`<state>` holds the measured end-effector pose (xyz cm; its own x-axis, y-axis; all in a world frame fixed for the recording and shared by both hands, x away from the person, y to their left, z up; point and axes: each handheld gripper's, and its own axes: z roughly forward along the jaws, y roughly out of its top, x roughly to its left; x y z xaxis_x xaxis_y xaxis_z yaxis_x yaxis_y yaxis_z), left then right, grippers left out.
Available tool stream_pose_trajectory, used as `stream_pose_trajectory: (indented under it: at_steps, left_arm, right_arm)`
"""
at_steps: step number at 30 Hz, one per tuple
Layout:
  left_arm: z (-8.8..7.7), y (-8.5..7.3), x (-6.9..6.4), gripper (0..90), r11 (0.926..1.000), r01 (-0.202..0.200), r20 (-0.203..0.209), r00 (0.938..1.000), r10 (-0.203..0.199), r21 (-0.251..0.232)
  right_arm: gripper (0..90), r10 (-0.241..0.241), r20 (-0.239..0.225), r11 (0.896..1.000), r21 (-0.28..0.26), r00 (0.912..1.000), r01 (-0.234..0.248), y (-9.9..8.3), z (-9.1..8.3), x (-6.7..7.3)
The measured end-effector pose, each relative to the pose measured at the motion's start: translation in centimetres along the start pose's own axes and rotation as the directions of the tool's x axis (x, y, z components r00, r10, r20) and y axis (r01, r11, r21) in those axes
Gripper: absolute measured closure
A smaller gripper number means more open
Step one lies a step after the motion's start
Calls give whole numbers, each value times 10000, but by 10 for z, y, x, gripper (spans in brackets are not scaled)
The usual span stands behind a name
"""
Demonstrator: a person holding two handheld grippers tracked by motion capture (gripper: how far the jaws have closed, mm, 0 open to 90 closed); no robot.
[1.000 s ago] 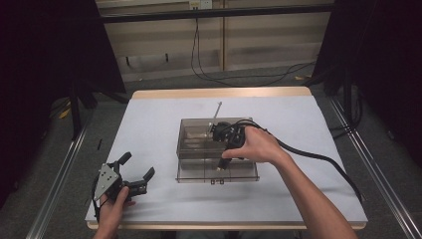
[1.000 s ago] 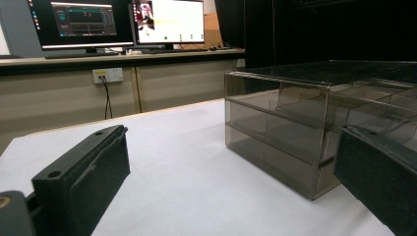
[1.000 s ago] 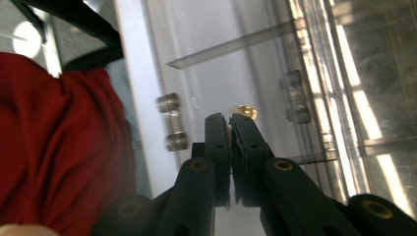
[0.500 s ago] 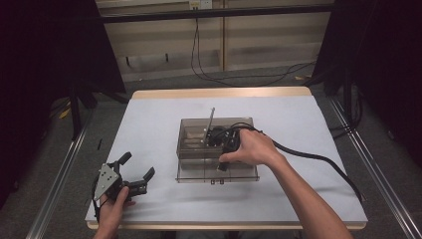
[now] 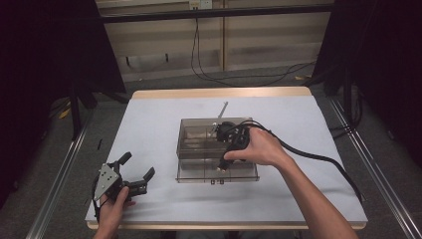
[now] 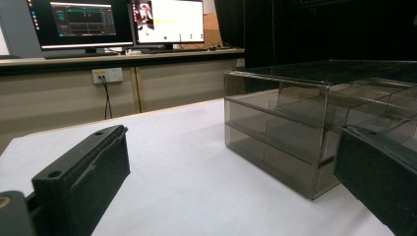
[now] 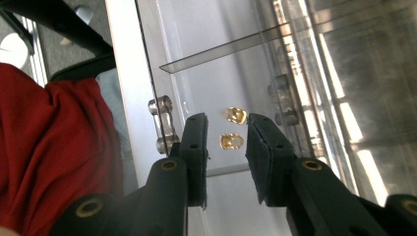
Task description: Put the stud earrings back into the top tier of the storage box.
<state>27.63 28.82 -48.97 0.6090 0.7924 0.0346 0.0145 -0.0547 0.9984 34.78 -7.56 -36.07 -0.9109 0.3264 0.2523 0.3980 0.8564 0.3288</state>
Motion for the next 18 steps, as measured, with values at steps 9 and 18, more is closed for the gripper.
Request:
stream_pose_trajectory:
  at_steps: [9,18]
  left_arm:
    - [0,0,0,7,10000,-50,46,10000,50,15]
    - [0,0,0,7,10000,1,32,10000,-1,4]
  right_arm:
    - [576,117,-74,9847,-1740,9999,-128,-21,-7,-3]
    - [464,504,494,9191,-3932,9975,-270,-69,-22,-5]
